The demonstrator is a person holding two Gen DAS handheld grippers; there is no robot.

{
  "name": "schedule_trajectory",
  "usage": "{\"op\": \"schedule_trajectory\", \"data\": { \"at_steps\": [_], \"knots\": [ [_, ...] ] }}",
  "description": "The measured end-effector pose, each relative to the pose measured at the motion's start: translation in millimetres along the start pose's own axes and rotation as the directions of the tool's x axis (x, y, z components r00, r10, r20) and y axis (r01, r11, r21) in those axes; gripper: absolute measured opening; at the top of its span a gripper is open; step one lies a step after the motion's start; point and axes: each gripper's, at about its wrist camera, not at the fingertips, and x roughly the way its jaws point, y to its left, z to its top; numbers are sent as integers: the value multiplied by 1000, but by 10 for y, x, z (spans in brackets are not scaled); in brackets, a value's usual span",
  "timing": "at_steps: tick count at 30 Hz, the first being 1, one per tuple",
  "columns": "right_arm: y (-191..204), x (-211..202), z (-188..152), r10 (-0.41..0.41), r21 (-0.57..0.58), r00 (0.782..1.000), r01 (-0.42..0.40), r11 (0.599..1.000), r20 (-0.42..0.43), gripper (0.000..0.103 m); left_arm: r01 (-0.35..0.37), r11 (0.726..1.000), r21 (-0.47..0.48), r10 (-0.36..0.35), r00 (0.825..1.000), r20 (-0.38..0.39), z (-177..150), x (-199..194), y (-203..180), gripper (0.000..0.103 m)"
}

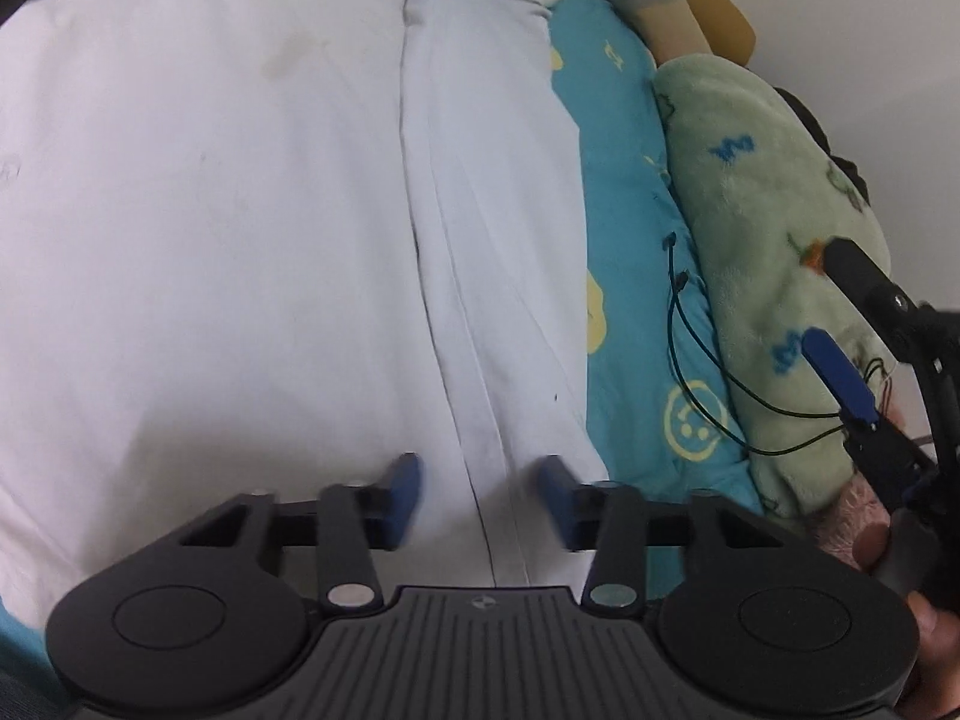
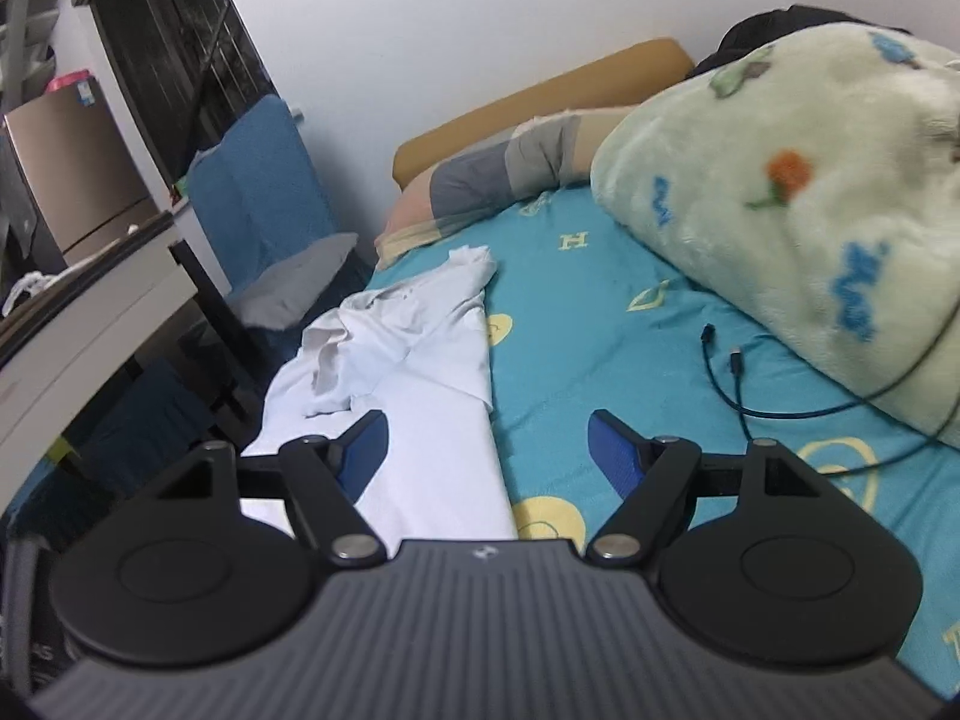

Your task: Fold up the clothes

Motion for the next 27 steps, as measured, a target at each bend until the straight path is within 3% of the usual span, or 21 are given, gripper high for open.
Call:
{"op": "schedule_trajectory", "data": {
  "at_steps": [3, 6, 8, 10, 12, 13, 21, 24, 26, 27],
  "knots": [
    [-49, -101, -84, -31, 20, 999, 31, 999, -17, 75, 32, 999, -28, -32, 999, 8, -75, -60, 92, 8],
    [-140, -165, -137, -42, 70, 999, 44, 997, -35, 75, 93, 994, -58, -94, 995, -13, -132, 5, 70, 8],
    [-173, -170, -151, -41, 91, 998, 45, 995, -40, 75, 103, 994, -43, -104, 994, -36, -143, 100, 19, 13],
    [-169, -154, -158, -43, 95, 998, 47, 994, -42, 75, 86, 996, -15, -87, 995, -53, -185, 194, -33, 36],
    [-157, -134, -159, -44, 92, 998, 48, 995, -44, 75, 69, 997, 14, -68, 995, -69, -227, 288, -85, 40],
    [-152, -125, -164, -43, 92, 998, 47, 995, -46, 75, 75, 997, 28, -73, 995, -65, -249, 292, -104, 47],
    [-136, -107, -191, -18, 110, 998, 24, 994, -63, 75, 87, 996, 28, -85, 994, -63, -374, 302, -117, 49],
    [-134, -90, -191, -10, 121, 998, 18, 993, -65, 75, 91, 996, 23, -90, 994, -58, -379, 324, -113, 43],
    [-132, -76, -191, -9, 122, 998, 17, 992, -68, 75, 74, 996, 45, -72, 996, -48, -326, 412, -204, 30],
    [-132, -70, -193, -8, 123, 998, 16, 992, -70, 75, 69, 996, 49, -66, 997, -45, -323, 421, -209, 16]
  ]
}}
